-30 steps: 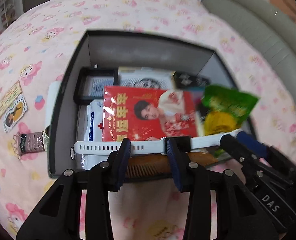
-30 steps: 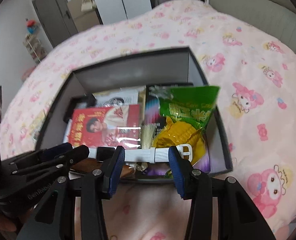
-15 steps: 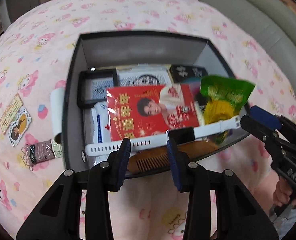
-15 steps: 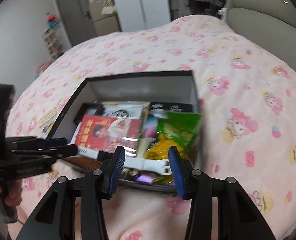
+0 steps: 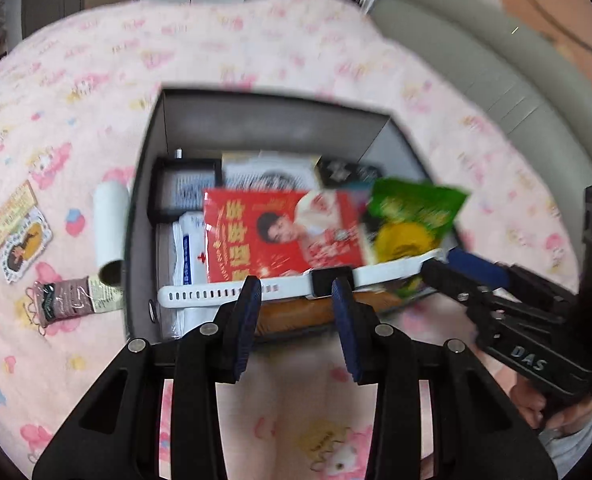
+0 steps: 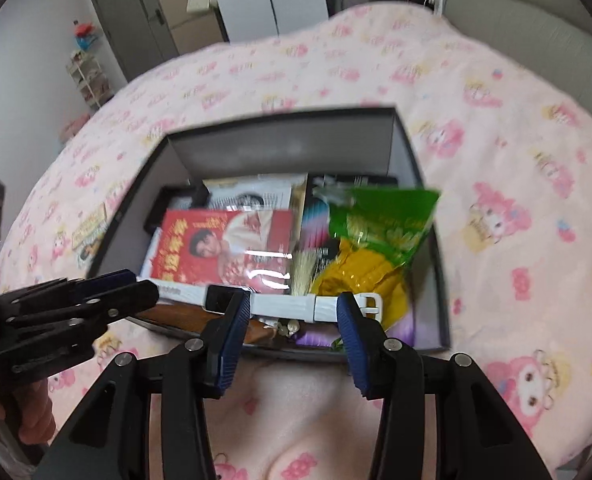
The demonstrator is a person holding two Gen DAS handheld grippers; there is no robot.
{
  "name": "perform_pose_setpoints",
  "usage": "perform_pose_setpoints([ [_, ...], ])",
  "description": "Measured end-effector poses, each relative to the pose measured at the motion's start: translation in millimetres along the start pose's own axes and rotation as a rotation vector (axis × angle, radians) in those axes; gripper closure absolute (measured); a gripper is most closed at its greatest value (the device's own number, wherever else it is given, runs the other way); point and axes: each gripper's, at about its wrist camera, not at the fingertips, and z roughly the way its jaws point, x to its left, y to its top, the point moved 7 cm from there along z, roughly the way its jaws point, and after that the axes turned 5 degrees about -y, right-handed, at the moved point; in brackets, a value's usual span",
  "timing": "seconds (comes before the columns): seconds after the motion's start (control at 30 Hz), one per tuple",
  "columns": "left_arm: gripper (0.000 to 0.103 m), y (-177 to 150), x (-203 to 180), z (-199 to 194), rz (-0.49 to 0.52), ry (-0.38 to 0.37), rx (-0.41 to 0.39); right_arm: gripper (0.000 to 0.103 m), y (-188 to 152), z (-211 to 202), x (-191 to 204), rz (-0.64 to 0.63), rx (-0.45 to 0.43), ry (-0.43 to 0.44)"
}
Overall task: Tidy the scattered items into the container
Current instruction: 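Withdraw both grippers from the box, then reach both grippers toward the brown-and-cream tube beside the lint roller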
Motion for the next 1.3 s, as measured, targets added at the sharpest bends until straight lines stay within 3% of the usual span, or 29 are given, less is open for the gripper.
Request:
perform_pose_setpoints([
  [0.27,0.062,-7,-21,-79,0.021,0.009,-0.142,0.058,-2,-73,29,0.022,-0.147,0.031],
  [0.5,0.061,-31,-22,-113,0.062,0.043,-0.169,0.055,-15,-106,54,0.058,-0.192,0.077],
  [1.03,0.061,-80,21,-150,0.03,0.072,-0.174,0.054,-49,-107,125,-0.013,-0.165,0.119],
  [1.3,0.061,-96,66,-162,-0.051,0.102,-0.196,0.054,-59,-96,166,-0.077,-0.139,0.151],
])
